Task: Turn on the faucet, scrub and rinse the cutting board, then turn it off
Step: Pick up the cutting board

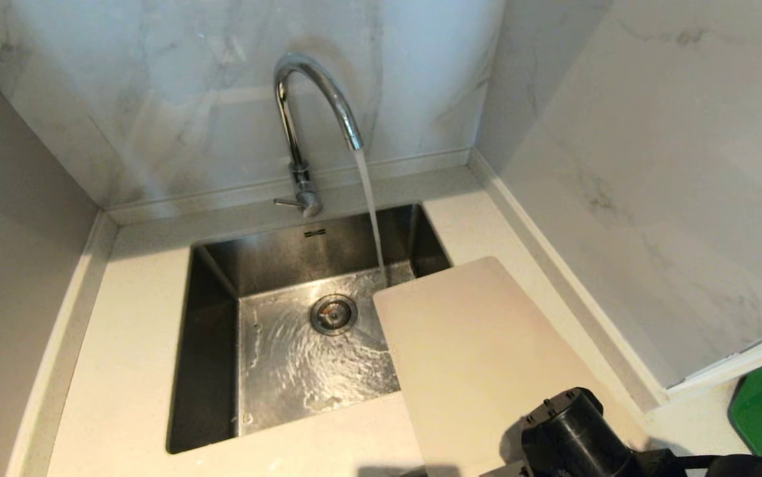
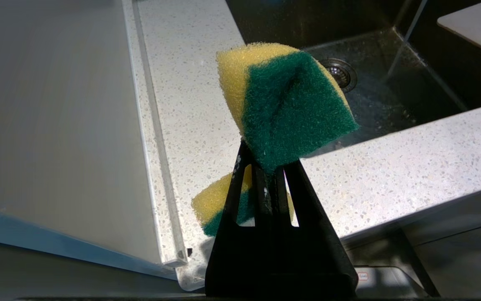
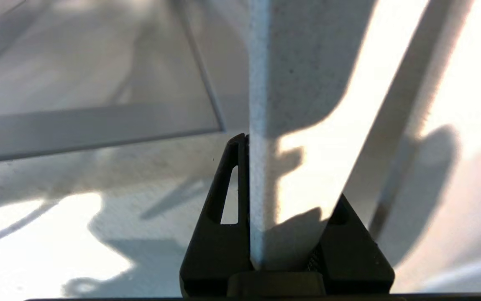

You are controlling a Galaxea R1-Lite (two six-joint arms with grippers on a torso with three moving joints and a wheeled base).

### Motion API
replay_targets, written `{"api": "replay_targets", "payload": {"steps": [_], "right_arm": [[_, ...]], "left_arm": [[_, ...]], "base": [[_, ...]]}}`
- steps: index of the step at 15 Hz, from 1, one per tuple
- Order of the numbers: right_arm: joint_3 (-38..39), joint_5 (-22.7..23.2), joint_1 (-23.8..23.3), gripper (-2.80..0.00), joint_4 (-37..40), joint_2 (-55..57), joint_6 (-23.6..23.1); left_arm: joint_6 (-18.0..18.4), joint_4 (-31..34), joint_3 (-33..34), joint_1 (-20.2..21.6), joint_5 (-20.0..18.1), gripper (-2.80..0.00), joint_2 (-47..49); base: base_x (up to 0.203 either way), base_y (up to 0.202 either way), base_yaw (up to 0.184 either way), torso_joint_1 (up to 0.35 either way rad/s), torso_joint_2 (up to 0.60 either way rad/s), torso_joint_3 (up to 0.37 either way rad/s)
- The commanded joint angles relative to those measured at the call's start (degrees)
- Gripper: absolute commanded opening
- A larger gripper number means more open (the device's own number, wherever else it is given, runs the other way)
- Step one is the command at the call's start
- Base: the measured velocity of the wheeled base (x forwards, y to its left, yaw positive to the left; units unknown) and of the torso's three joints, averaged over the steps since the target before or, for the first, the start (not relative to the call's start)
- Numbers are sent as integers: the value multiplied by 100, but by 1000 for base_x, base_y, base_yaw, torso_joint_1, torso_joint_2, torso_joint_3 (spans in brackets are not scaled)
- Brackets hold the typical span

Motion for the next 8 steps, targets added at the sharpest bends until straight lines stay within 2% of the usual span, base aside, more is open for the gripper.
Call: {"api": "replay_targets", "payload": {"steps": [1, 3, 6, 8], "right_arm": [[-16, -16, 28, -280, 60, -717, -45], [-182, -20, 26, -280, 427, -1208, -181], [-778, -116, 19, -280, 1555, -1742, -409], [-1178, -251, 19, -280, 1888, -1869, -595]], "left_arm": [[-4, -4, 0, 3, 1, -280, -13], [1, -4, 0, -3, 1, -280, -14], [-4, -4, 0, 3, 1, -280, -13], [-4, -4, 0, 3, 1, -280, -11]], "base": [[0, 0, 0, 0, 0, 0], [0, 0, 0, 0, 0, 0], [0, 0, 0, 0, 0, 0], [0, 0, 0, 0, 0, 0]]}}
